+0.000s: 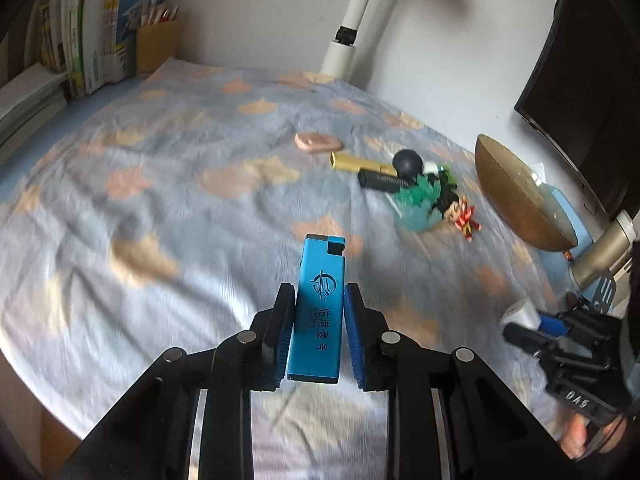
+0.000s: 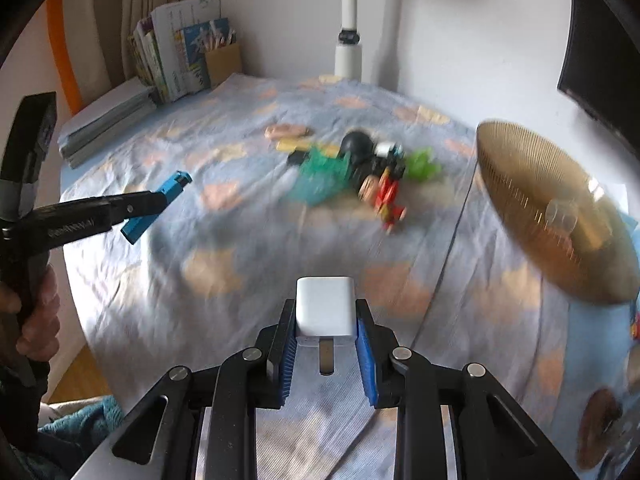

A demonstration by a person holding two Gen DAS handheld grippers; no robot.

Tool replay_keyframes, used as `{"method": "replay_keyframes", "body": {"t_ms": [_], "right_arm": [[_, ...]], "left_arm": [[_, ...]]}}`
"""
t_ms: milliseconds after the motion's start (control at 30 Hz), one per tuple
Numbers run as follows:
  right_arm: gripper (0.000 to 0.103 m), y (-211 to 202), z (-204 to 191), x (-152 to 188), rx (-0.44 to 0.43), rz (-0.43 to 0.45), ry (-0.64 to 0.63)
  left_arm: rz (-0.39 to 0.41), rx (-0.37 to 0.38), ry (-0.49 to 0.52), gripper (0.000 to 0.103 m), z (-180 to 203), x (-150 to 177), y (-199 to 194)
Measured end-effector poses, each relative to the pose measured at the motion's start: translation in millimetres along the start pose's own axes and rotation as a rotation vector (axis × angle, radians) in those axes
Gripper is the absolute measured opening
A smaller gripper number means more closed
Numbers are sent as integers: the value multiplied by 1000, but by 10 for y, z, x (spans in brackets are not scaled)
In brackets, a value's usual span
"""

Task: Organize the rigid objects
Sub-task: 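Lift charger and lighter over the golden bowl and open both tools to release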

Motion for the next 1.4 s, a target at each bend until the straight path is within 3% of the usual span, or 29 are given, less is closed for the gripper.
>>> {"method": "replay_keyframes", "body": {"t_ms": [167, 267, 367, 433, 533, 567, 700, 833, 1000, 1167, 1267, 1400], "right_arm": [[26, 88, -64, 232, -20, -33, 28], [26, 98, -34, 293, -22, -31, 43], [32, 83, -10, 333, -35, -35, 68], [33, 85, -6, 339, -48, -44, 74], [33, 92, 4, 338, -43, -44, 93], [33, 93, 7, 329, -39, -41, 101], [26, 67, -5, 309, 12, -16, 80], [26, -147, 90, 149, 15, 39, 116], [26, -742, 445, -254, 77, 181, 158], [26, -1277, 1064, -738, 196, 303, 252], [26, -1217, 1408, -868, 244, 279, 317], [26, -863, 1760, -853, 246, 181, 390]], "left_arm": [[-30, -41, -30, 22, -12, 130, 39], [-45, -17, -78, 24, -56, 209, 86], [-32, -3, -87, 38, -52, 196, 90], [-27, -25, -76, 38, -37, 185, 108], [-18, -77, -13, 35, 25, 161, 149], [-19, -85, -3, 22, 37, 158, 157], [-3, -71, 3, 21, 96, 91, 116], [84, -88, 51, 21, 241, -215, -126], [205, -32, 115, 21, 641, -837, -409], [227, 167, 144, 21, 1416, -1474, -261], [195, 222, 180, 21, 1877, -1645, 56], [98, 295, 193, 21, 2367, -1586, 593]]}}
Point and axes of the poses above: each gripper's, at about its wrist camera, not at the fingertips, and y roughly the way its jaws point, z to its right, x to its underside, the point moved 9 cm from there along y, roughly the way its jaws point, and after that the axes turned 11 degrees about y, right-handed, at the moved point
